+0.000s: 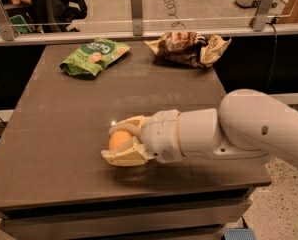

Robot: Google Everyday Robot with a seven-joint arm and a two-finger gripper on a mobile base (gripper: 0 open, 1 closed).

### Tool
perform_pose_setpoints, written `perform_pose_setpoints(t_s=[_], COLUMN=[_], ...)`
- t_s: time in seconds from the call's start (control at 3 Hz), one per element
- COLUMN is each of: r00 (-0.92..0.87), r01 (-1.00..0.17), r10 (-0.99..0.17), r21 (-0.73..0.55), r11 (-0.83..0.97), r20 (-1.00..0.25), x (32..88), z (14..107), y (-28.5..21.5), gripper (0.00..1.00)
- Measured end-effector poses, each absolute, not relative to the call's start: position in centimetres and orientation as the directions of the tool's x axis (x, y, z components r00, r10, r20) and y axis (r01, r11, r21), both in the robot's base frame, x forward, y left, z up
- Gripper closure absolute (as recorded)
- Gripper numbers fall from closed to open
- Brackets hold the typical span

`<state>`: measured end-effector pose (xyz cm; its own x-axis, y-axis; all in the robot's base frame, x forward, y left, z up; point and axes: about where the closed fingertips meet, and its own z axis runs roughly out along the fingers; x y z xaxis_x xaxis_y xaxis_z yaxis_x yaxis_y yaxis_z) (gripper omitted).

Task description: Move orange near brown chip bag

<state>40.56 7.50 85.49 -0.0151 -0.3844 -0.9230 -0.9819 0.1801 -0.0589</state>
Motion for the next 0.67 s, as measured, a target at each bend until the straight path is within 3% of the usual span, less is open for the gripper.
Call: perform_pose_setpoints(t_s=[0.33,0.67], r00=[0.102,0.127], r01=[-0.951,-0.944], r10=[-0.382,-0.376], r21=[-0.202,-0.228], r11=[0.232,0.238], r20=[-0.919,-0.918], x=[43.0,43.5], z=[91.2,92.6], y=[4.3,4.2], gripper=[1.00,1.00])
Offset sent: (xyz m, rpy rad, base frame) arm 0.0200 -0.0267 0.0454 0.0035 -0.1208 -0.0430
